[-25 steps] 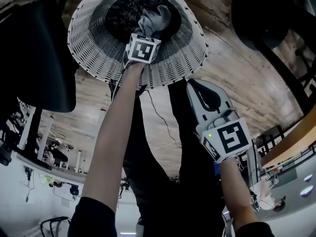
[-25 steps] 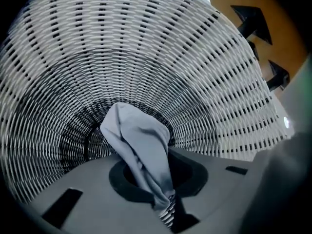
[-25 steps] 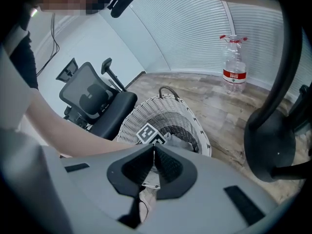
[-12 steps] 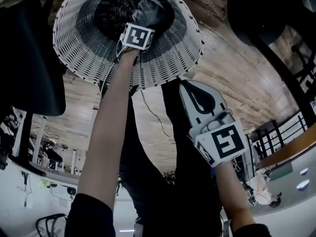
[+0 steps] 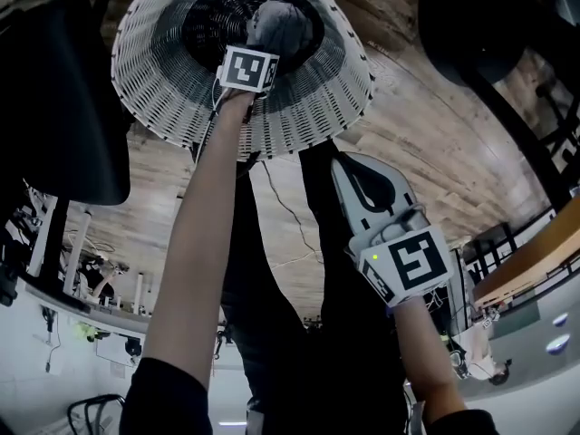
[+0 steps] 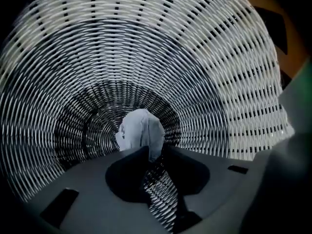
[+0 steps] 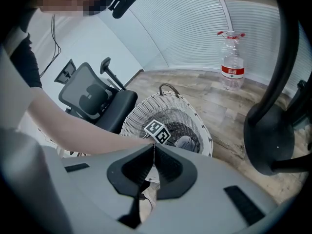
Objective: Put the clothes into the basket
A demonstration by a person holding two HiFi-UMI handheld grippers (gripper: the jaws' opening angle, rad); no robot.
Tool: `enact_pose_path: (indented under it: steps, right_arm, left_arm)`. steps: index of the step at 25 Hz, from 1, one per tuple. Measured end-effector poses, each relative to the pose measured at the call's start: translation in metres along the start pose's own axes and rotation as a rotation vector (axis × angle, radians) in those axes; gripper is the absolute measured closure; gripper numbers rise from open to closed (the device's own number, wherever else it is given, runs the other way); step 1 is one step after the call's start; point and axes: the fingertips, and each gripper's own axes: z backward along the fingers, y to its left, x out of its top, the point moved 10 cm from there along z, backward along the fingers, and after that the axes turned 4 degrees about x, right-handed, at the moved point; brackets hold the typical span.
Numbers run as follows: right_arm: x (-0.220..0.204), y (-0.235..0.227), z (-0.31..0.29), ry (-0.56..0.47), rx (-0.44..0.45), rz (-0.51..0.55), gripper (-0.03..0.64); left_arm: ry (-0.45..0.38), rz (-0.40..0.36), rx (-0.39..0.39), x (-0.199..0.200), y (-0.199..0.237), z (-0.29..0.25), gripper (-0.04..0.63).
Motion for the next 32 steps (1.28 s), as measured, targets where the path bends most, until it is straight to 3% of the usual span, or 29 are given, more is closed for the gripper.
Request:
enact_pose_path:
  steps: [10, 22, 32]
  right_arm:
    - [0.024, 0.039, 0.016, -0.043, 0.003, -0.006, 0.598]
    - [0.064, 0.113, 0.069, -0.126, -0.052, 0.012, 0.598]
    - [0.078, 0.163, 0.122, -0.171, -0.095, 0.052, 0.598]
  left_arm:
    - [0.020, -0.024, 0.019, -0.003, 0.005, 0.064, 0.494]
    - [0.012, -0.116, 0.051, -0.006, -0.002, 0.190, 0.495]
    - [0.001, -0.137, 0.063, -0.032, -0.022, 0.259, 0.545]
